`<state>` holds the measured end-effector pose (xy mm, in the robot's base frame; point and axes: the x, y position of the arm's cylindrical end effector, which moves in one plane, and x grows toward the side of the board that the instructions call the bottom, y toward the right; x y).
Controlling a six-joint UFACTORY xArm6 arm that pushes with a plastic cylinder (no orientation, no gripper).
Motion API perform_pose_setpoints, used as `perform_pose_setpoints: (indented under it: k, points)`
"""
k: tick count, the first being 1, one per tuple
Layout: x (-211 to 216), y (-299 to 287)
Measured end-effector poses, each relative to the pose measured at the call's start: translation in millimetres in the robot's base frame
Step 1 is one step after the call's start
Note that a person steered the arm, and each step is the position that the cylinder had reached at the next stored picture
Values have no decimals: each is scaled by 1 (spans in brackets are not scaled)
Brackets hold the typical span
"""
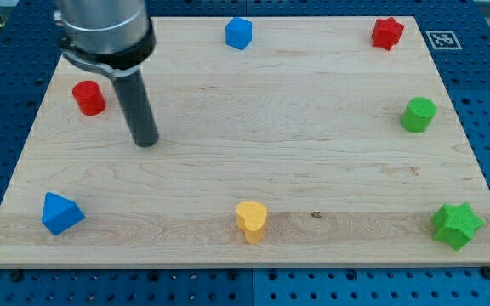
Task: Move the red circle towards the yellow hexagon
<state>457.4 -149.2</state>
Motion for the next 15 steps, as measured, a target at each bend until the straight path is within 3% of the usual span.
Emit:
perform_pose_setpoints:
  k: [4, 7, 10, 12, 15]
  points:
    - [-43, -95]
    - [-100, -99]
    - [-126, -99]
    - [-80, -97]
    - [-88, -45]
